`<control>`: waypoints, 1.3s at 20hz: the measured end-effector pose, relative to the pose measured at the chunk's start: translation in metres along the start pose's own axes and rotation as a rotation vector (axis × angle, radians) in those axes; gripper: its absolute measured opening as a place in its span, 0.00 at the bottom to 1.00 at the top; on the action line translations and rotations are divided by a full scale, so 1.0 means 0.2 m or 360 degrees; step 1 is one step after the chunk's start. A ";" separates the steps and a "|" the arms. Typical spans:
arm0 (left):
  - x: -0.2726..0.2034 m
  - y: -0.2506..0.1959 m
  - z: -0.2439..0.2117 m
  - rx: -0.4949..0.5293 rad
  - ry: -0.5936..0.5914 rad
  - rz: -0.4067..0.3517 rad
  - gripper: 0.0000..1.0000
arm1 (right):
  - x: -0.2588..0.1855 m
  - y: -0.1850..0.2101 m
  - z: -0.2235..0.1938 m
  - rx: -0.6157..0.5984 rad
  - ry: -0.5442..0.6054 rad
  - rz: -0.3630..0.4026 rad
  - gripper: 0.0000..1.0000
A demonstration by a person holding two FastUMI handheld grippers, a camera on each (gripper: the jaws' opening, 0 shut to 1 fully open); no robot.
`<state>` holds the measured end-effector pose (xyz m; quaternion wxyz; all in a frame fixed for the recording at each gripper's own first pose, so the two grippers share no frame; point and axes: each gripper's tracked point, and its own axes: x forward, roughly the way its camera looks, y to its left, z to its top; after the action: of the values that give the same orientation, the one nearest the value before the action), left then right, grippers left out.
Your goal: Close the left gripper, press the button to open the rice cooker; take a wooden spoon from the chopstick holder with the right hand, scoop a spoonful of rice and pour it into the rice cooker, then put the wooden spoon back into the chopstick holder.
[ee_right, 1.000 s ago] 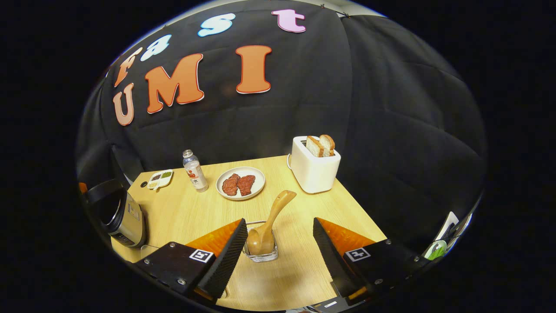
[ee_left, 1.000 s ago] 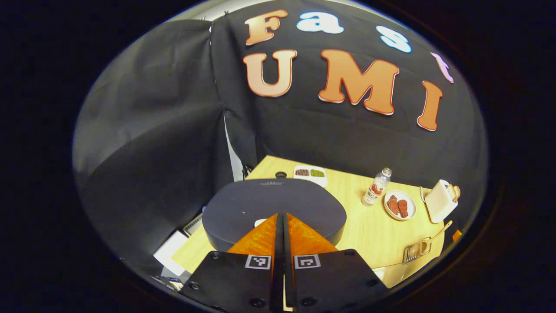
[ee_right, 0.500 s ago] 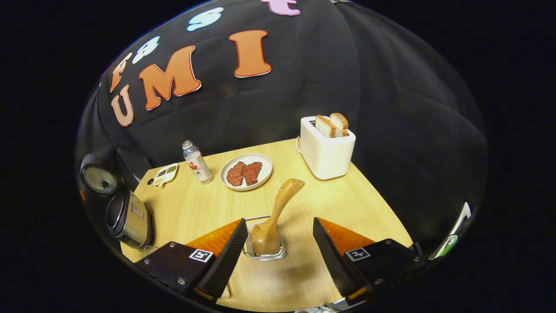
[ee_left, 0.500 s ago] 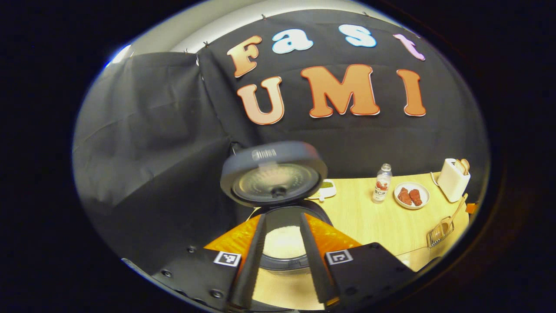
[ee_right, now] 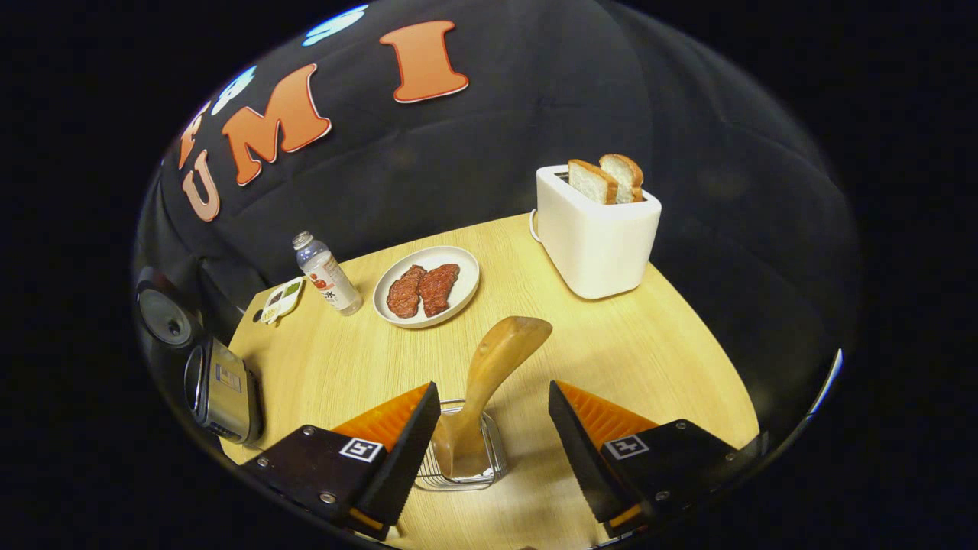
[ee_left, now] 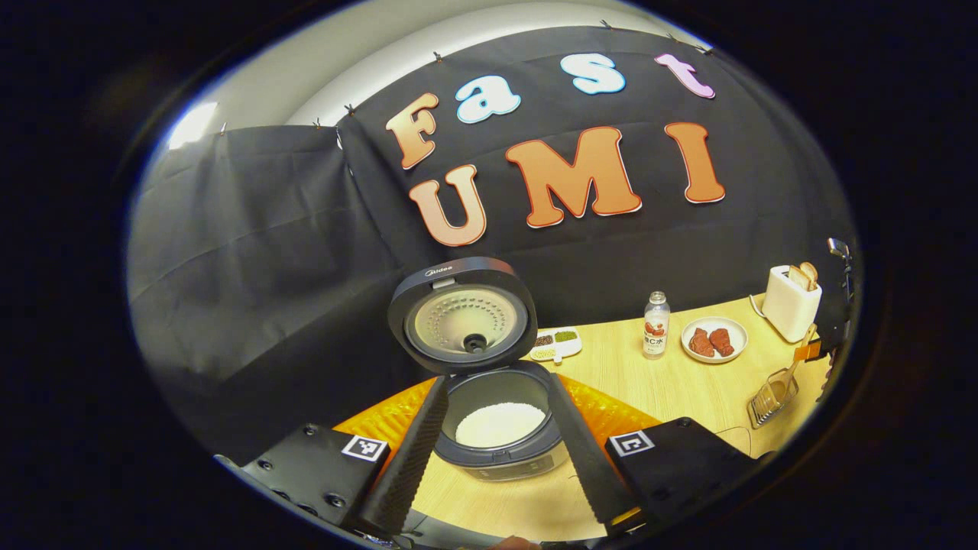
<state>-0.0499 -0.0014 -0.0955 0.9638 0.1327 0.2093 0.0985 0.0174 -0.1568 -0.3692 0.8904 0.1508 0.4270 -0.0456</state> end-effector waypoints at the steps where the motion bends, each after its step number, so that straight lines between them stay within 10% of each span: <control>1: -0.02 0.00 -0.01 0.0006 0.0009 0.0012 0.98 | 0.04 0.00 0.00 0.0023 0.0003 0.0011 0.87; 6: -0.06 0.01 -0.07 0.0026 0.0072 0.0072 0.98 | 0.14 0.07 -0.01 0.0153 0.0070 0.0134 0.60; 7: -0.06 0.01 -0.07 0.0033 0.0076 0.0081 0.82 | 0.15 0.08 -0.01 0.0166 0.0075 0.0144 0.57; 8: -0.06 0.01 -0.08 0.0039 0.0079 0.0082 0.99 | 0.15 0.08 -0.02 0.0180 0.0069 0.0140 0.47; 12: -0.08 -0.01 -0.09 0.0035 0.0080 0.0080 0.99 | 0.10 0.08 -0.04 0.0243 0.0038 0.0139 0.19; 26: 0.07 0.04 -0.04 -0.0022 -0.0045 -0.0034 0.90 | -0.18 0.11 -0.02 0.0248 -0.0196 0.0067 0.13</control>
<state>-0.0411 0.0117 -0.1053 0.9685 0.1253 0.1963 0.0877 -0.0026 -0.1365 -0.3385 0.9013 0.2256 0.3633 -0.0691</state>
